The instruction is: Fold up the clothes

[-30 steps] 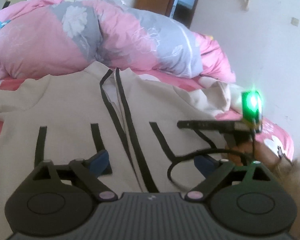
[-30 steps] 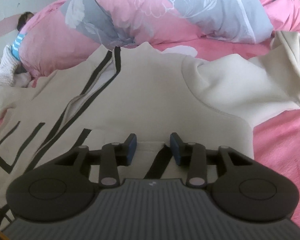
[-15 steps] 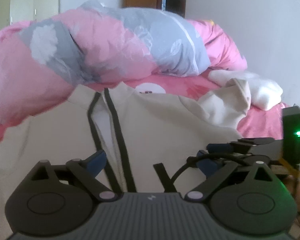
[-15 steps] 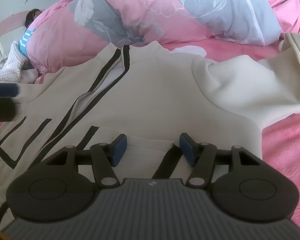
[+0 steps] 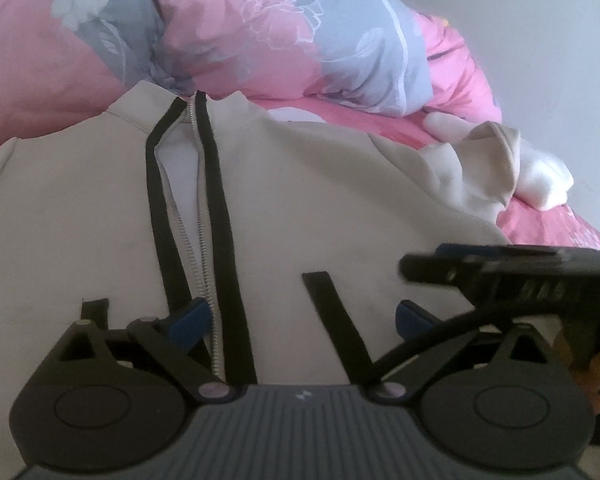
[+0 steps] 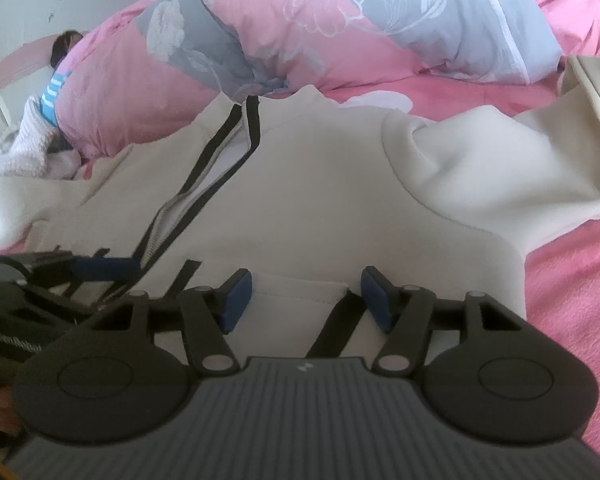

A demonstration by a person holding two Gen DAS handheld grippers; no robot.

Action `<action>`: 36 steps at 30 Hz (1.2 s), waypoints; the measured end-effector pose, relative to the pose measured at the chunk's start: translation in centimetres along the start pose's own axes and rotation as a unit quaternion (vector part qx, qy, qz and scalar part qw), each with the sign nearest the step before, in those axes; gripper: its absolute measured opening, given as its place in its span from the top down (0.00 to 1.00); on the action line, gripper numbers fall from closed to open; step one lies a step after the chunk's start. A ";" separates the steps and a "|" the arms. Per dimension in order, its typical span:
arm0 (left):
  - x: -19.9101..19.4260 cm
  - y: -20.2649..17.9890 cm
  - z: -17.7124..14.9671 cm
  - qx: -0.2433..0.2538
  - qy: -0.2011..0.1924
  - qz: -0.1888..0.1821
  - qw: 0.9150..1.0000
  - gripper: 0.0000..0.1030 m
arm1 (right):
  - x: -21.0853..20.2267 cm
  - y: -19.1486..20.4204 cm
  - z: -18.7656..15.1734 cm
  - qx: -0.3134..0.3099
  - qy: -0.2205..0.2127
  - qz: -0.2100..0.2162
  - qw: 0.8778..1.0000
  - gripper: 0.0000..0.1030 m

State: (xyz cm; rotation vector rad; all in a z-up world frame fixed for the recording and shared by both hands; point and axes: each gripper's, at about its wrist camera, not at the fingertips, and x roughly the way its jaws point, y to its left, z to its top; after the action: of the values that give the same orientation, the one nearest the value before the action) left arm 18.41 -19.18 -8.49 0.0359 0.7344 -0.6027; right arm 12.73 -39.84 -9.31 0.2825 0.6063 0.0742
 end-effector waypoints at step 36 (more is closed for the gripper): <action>-0.3 4.3 -0.4 -0.108 -0.045 -0.125 0.985 0.00 | -5.8 -13.8 2.3 0.229 -0.161 -0.266 0.923 0.35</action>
State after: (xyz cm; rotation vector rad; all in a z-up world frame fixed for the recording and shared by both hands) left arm 20.25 -15.38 -9.31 -0.2857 0.7187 -0.7548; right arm 9.14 -54.47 -8.18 0.5606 0.3474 -0.6374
